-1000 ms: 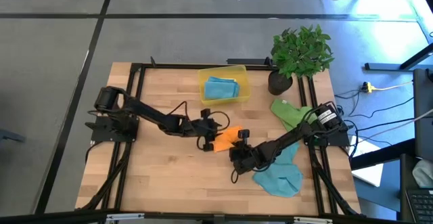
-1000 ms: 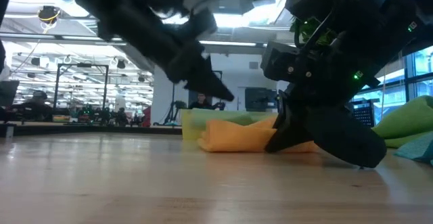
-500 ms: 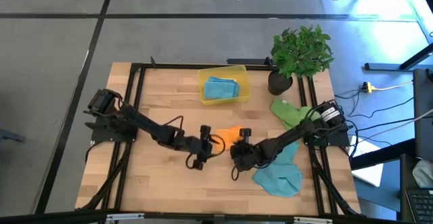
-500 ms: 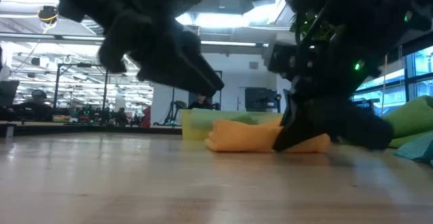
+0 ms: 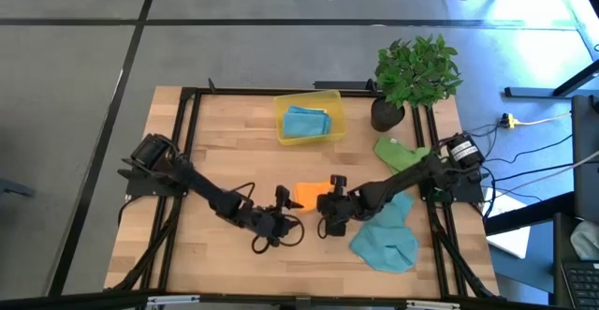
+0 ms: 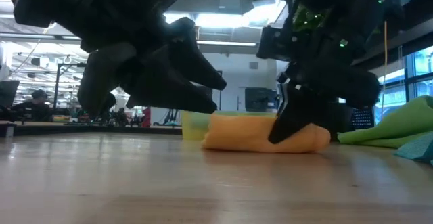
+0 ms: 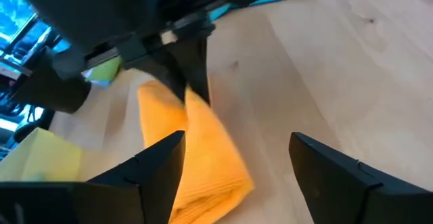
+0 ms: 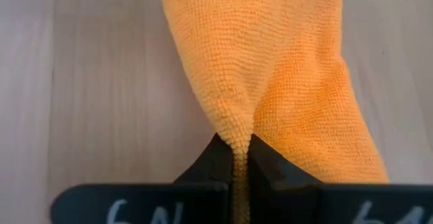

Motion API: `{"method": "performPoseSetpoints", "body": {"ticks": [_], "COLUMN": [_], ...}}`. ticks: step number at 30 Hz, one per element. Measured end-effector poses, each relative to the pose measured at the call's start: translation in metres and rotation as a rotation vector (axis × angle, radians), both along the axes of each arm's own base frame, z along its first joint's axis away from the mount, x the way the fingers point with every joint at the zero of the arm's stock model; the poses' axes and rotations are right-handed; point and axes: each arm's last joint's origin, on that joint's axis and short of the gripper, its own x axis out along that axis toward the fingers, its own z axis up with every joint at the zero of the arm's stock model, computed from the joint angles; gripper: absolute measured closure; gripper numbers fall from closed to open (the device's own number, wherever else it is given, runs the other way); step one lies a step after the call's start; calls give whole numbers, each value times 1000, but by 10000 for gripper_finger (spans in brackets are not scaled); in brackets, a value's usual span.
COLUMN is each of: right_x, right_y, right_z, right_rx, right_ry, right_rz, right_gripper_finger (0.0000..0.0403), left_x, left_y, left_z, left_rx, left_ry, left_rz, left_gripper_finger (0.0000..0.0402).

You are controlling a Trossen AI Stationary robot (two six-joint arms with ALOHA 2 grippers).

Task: Fold microfiber towels
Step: Stack the folded orange microfiber towel on top of the orange microfiber towel in the bin

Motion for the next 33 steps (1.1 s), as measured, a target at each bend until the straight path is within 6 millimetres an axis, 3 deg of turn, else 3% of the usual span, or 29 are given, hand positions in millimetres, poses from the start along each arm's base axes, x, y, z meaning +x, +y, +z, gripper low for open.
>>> {"method": "performPoseSetpoints", "body": {"ticks": [5, 14, 24, 28, 33], "right_x": [6, 9, 11, 11, 11], "right_y": [-7, -10, -9, -9, -9], "right_z": [5, 6, 7, 7, 7], "right_rx": [76, 131, 136, 136, 135], "right_ry": [-35, -49, -65, -65, -59], "right_rz": [-40, -25, -5, -6, -6], "right_gripper_finger": [391, 391, 391, 391, 391], "left_x": [0, 3, 10, 11, 11], "left_y": [1, 6, 15, 16, 15], "left_z": [-9, -28, -33, -33, -33], "left_rx": [9, 199, 199, 193, 217], "left_ry": [15, 34, 37, 53, 63], "left_rz": [52, 122, 132, 84, 68], "left_gripper_finger": [128, 116, 118, 151, 239]}}
